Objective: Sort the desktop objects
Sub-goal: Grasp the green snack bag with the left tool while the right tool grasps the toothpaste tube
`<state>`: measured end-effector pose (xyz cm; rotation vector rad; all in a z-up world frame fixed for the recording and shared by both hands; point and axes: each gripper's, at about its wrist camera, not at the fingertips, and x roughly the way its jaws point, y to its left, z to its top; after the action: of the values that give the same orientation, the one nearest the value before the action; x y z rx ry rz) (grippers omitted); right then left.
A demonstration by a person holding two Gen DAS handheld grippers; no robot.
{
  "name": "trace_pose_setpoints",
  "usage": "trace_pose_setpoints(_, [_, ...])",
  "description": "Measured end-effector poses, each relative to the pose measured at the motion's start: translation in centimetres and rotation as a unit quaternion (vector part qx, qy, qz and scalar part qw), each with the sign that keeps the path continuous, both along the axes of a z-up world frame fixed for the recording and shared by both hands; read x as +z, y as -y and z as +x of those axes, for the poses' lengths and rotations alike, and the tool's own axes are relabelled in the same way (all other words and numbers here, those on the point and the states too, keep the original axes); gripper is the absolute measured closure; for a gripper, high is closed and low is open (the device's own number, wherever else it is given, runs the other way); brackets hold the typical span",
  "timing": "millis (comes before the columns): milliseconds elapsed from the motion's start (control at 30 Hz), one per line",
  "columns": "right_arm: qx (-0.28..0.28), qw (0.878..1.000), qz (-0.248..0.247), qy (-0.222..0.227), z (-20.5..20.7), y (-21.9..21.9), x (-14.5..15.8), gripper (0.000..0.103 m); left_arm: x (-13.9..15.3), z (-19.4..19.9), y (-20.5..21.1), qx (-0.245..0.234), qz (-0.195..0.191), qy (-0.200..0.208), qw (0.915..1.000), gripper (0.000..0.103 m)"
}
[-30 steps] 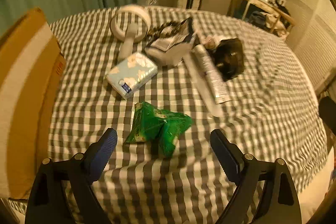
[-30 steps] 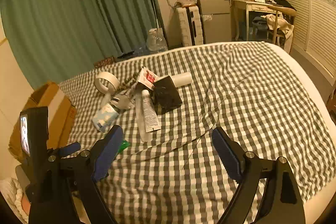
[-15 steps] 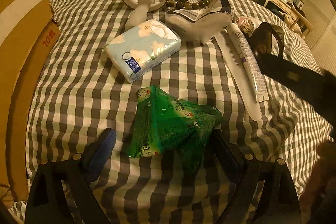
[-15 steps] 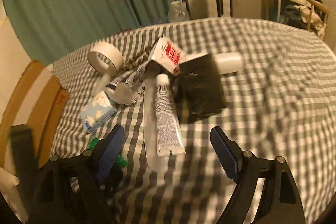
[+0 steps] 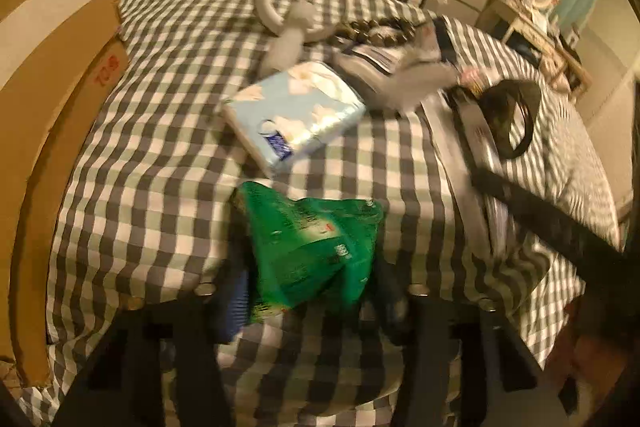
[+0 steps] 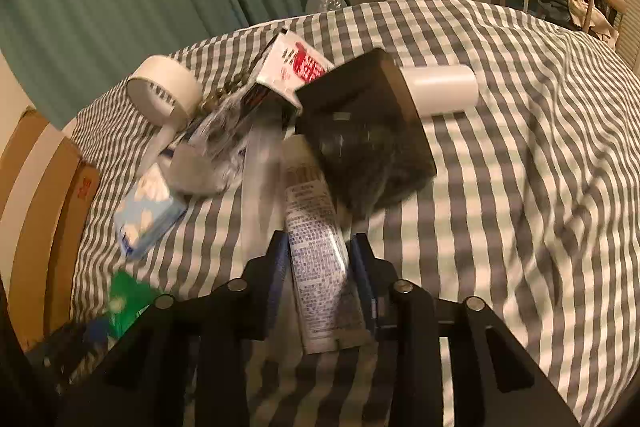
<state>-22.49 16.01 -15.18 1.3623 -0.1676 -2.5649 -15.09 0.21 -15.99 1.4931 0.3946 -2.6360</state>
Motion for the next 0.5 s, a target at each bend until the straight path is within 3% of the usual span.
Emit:
trace_pose_setpoints(167, [-0.006,1.000,0.015,0.001,3.3,-0.7,1.5,0.075,0.9,0.8,1.2,0.012,0.031,-0.015,0.9993,0.060])
trace_pose_setpoints(300, [-0.021,1.000,0.002,-0.012,6.2,-1.7,3.7,0.075,2.8,1.8,1.3,0.008,0.031,-0.051,0.9982,0.061])
trace_pose_setpoints(400, [-0.039,0.999,0.004,-0.020,8.0,-2.1,5.4,0.075,4.2,2.4,1.5,0.002,0.026,-0.030,0.9992,0.061])
trace_pose_setpoints(500, [-0.042,0.998,-0.017,-0.049,9.8,-2.1,8.1,0.075,6.1,3.8,1.5,-0.010,0.009,-0.048,0.9988,0.061])
